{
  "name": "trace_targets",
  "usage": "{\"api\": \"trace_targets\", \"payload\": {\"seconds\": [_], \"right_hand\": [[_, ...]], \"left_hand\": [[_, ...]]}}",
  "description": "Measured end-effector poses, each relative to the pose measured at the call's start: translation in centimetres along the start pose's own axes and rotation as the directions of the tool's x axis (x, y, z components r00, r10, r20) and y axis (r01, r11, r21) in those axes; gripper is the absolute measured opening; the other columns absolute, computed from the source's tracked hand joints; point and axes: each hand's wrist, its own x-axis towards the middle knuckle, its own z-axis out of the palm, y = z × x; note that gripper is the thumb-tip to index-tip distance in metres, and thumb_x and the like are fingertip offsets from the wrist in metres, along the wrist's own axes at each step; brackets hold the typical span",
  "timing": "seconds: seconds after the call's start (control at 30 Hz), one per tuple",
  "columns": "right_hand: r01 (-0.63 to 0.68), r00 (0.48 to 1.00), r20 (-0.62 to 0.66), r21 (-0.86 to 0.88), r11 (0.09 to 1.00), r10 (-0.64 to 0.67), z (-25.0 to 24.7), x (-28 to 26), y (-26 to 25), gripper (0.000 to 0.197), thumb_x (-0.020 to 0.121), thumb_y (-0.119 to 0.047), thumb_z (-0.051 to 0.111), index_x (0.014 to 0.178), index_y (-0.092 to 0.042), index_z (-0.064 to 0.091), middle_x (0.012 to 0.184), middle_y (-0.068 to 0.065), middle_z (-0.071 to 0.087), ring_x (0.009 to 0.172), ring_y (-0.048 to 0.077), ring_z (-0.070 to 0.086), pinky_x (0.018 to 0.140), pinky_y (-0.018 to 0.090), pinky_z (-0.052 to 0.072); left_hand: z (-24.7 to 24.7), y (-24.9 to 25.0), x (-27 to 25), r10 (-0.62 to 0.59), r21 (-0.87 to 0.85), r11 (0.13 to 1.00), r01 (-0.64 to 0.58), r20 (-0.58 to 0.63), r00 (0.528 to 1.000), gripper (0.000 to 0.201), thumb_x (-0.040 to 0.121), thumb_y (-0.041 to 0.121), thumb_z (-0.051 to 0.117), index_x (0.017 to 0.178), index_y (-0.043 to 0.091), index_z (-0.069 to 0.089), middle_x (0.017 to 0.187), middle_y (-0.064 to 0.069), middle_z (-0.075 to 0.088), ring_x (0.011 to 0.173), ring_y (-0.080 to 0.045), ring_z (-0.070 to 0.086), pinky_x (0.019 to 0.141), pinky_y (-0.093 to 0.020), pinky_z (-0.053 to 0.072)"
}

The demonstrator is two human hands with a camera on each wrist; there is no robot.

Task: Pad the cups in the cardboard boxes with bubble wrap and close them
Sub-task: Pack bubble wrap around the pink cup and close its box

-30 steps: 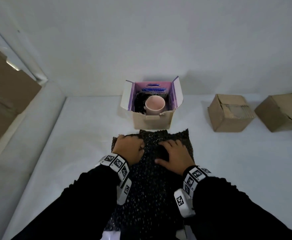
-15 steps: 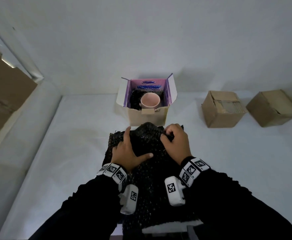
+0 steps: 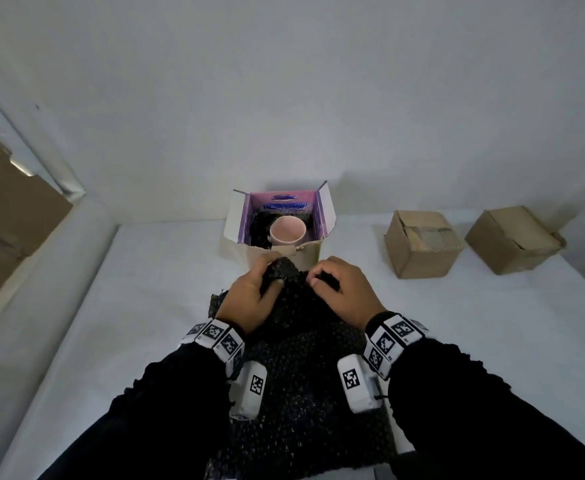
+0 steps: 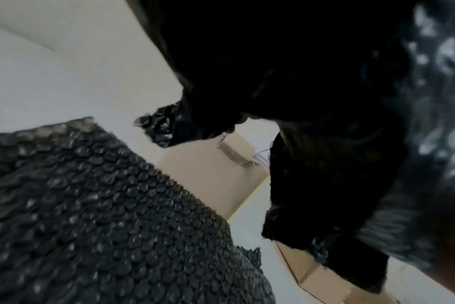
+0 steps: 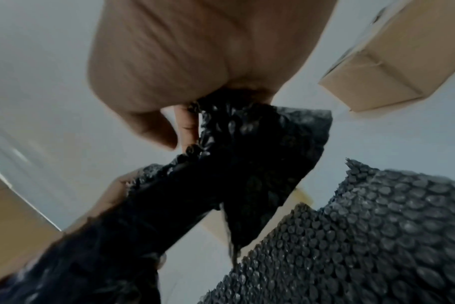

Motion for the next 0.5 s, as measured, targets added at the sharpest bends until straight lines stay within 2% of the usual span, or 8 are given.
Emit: {"api": "trace_targets", "payload": {"seconds": [0.07,0.13,0.17,0.23,0.3,0.4,0.43,0.5], "right_hand": [[0.024,0.995,0.103,-0.076,0.997,-0.016,-0.6,0.3,-0.2,0.033,0.074,-0.053,0.072,0.091,-0.028,0.058,0.092,-0.011,0.057,0.085,0.003,0.056,0.074,0.019,0.044],[0.027,0.983,0.186,-0.15,0.988,0.002,-1.1,0.9,0.0,0.039,0.069,-0.046,0.078,0.095,-0.03,0.052,0.097,-0.012,0.056,0.089,0.005,0.055,0.079,0.023,0.046],[0.033,0.98,0.2,-0.154,0.988,-0.002,-1.3,1.1,0.1,0.036,0.07,-0.036,0.077,0.095,-0.029,0.052,0.097,-0.012,0.057,0.089,0.007,0.055,0.08,0.028,0.047],[0.043,0.984,0.176,-0.155,0.987,-0.015,-1.4,1.5,0.3,0.026,0.073,-0.021,0.07,0.094,-0.027,0.054,0.092,-0.013,0.059,0.086,0.01,0.055,0.079,0.035,0.048],[0.047,0.992,0.121,-0.247,0.968,-0.017,-1.2,2.0,0.5,0.021,0.077,-0.02,0.067,0.093,-0.028,0.056,0.09,-0.018,0.057,0.088,0.013,0.05,0.079,0.037,0.044],[0.047,0.997,-0.031,-0.403,0.914,-0.066,-0.9,3.2,0.6,0.02,0.081,-0.023,0.068,0.099,-0.027,0.061,0.101,-0.011,0.053,0.096,0.019,0.043,0.078,0.036,0.04],[0.021,0.993,-0.097,-0.372,0.928,-0.062,-0.9,3.7,0.6,0.022,0.082,-0.022,0.069,0.103,-0.026,0.062,0.104,-0.006,0.05,0.097,0.019,0.044,0.077,0.034,0.041],[-0.031,0.98,-0.2,-0.236,0.971,-0.017,-0.7,4.8,0.1,0.026,0.085,-0.015,0.066,0.108,-0.024,0.059,0.106,-0.003,0.046,0.093,0.016,0.051,0.076,0.029,0.044]], "left_hand": [[-1.1,0.1,0.2,0.096,-0.011,0.995,-0.095,0.093,0.991,0.067,0.081,0.039,0.072,0.136,0.042,0.034,0.12,0.014,0.061,0.107,0.0,0.06,0.091,-0.014,0.044],[-2.1,-0.5,0.6,0.132,0.107,0.982,-0.158,0.22,0.967,0.083,0.073,0.036,0.077,0.139,0.046,0.029,0.128,0.015,0.051,0.112,-0.002,0.055,0.095,-0.02,0.044],[-2.4,-1.0,1.1,0.132,0.202,0.961,-0.19,0.269,0.954,0.077,0.072,0.033,0.074,0.137,0.046,0.033,0.124,0.013,0.05,0.107,-0.007,0.057,0.093,-0.024,0.046],[-3.0,-1.5,2.1,0.137,0.373,0.892,-0.255,0.315,0.939,0.051,0.076,0.029,0.065,0.124,0.035,0.052,0.108,0.006,0.054,0.095,-0.018,0.061,0.082,-0.031,0.049],[-3.3,-1.6,3.0,0.179,0.462,0.837,-0.293,0.274,0.945,0.032,0.078,0.031,0.059,0.108,0.025,0.065,0.099,0.001,0.058,0.089,-0.025,0.061,0.072,-0.034,0.049],[-3.1,-1.5,4.4,0.296,0.584,0.761,-0.282,0.074,0.952,0.032,0.076,0.043,0.053,0.087,0.021,0.072,0.091,-0.003,0.053,0.082,-0.026,0.052,0.065,-0.034,0.044],[-3.0,-1.3,4.9,0.289,0.578,0.782,-0.233,-0.006,0.957,0.035,0.076,0.045,0.05,0.086,0.02,0.072,0.089,-0.004,0.052,0.08,-0.026,0.052,0.064,-0.033,0.045],[-2.8,-0.3,6.1,0.183,0.417,0.901,-0.119,-0.115,0.976,0.033,0.079,0.036,0.051,0.104,0.021,0.067,0.092,-0.001,0.057,0.08,-0.024,0.058,0.068,-0.032,0.049]]}}
